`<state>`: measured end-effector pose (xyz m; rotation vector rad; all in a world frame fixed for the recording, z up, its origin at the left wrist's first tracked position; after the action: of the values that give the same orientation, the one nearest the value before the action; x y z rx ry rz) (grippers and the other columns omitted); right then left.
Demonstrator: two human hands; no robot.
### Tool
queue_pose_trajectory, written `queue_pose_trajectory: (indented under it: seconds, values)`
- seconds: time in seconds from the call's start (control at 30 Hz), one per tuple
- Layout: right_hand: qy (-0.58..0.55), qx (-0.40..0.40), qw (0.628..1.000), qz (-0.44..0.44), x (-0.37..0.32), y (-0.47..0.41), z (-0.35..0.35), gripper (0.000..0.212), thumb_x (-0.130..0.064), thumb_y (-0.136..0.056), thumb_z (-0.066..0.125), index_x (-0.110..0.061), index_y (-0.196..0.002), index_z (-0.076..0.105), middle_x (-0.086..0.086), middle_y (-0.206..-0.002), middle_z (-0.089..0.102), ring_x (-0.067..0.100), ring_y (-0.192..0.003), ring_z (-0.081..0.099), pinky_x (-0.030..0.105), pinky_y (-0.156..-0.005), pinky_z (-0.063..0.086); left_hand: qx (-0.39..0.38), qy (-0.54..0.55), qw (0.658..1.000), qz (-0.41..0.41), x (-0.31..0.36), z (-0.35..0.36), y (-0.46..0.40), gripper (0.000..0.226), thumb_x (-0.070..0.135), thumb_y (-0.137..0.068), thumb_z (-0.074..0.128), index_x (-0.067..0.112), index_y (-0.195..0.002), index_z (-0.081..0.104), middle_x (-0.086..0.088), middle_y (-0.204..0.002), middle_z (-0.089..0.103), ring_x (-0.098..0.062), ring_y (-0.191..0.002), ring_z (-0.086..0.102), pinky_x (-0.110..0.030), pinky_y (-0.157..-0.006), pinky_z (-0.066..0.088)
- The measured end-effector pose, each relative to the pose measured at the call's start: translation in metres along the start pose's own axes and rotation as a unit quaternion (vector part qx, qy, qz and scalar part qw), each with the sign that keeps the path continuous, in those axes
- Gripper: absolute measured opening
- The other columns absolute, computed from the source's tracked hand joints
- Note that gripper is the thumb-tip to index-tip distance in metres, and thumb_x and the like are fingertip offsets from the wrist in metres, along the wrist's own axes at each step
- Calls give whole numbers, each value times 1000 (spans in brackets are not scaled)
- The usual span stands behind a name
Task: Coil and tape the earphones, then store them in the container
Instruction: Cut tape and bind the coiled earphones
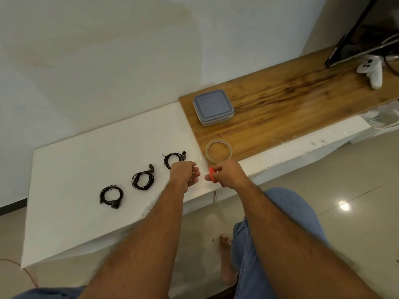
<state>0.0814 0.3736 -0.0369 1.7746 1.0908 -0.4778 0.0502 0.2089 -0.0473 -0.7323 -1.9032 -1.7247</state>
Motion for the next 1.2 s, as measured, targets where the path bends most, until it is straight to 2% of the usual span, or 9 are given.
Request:
queue_pose_trajectory:
  seconds: [0.2, 0.4, 0.53, 0.63, 0.7, 0.83, 0.97, 1.2]
  values:
    - [193, 4, 981, 4, -10, -9, -14, 46, -44, -72, 82, -11, -103, 73, 6, -93, 70, 22, -88, 64, 30, -71, 51, -9, -23, 999, 38, 6, 10, 2, 16, 10, -96, 47, 10, -97, 63, -9, -86, 65, -18, -68, 64, -27, -51, 50]
    - [336, 2, 942, -9, -32, -18, -29, 36, -37, -81, 76, -11, -105, 71, 4, -89, 60, 19, -83, 55, 28, -70, 43, 3, -19, 998, 59, 10, 11, -2, 18, 12, -97, 46, 8, -102, 63, -8, -89, 64, -19, -70, 63, -28, -55, 54]
    - [425, -7, 905, -29, -45, -21, -41, 35, -34, -82, 75, -8, -105, 69, 8, -96, 65, 22, -90, 61, 29, -73, 46, 22, -18, 998, 64, 12, 5, -5, 18, 11, -97, 46, 8, -103, 63, -7, -86, 63, -18, -68, 63, -28, -54, 54]
    - [481, -17, 875, -50, -49, -25, -41, 31, -31, -82, 76, -9, -102, 71, 6, -89, 63, 18, -79, 54, 28, -70, 46, 30, 2, 996, 78, 14, 2, -5, 16, 11, -97, 47, 10, -97, 63, -7, -89, 64, -19, -73, 64, -29, -57, 56]
    - [511, -21, 857, -64, -53, -26, -40, 28, -28, -82, 76, -9, -102, 71, 8, -96, 68, 18, -78, 53, 28, -68, 45, 29, 18, 995, 92, 18, 4, -5, 15, 13, -97, 49, 13, -93, 63, -6, -95, 65, -20, -79, 65, -31, -62, 57]
    - [545, -18, 833, -93, -60, -25, -35, 23, -21, -85, 72, -9, -105, 69, 8, -103, 68, 23, -96, 64, 28, -69, 44, 31, 33, 993, 113, 25, 9, -3, 14, 16, -98, 49, 16, -99, 63, -3, -105, 66, -20, -89, 67, -34, -68, 59]
    - [567, -17, 816, -110, -61, -29, -32, 16, -13, -89, 65, -8, -104, 68, 9, -106, 69, 25, -99, 65, 29, -70, 44, 25, 29, 991, 131, 32, 15, 0, 13, 17, -98, 51, 18, -93, 63, -2, -103, 67, -17, -84, 67, -35, -69, 59]
    - [584, -20, 804, -112, -63, -32, -26, 22, -10, -91, 62, -11, -113, 65, 9, -113, 66, 25, -102, 64, 30, -72, 44, 15, 31, 992, 118, 26, 13, 0, 14, 17, -99, 50, 14, -102, 63, -4, -102, 67, -18, -85, 67, -32, -69, 58]
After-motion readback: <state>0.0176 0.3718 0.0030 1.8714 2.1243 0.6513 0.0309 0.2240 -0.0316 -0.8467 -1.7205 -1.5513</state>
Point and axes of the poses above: each hand's wrist, its own y-axis away from the middle knuckle, its own z-axis out of the palm, x = y × z, the point moved 10 cm from there along -y, towards the middle knuckle
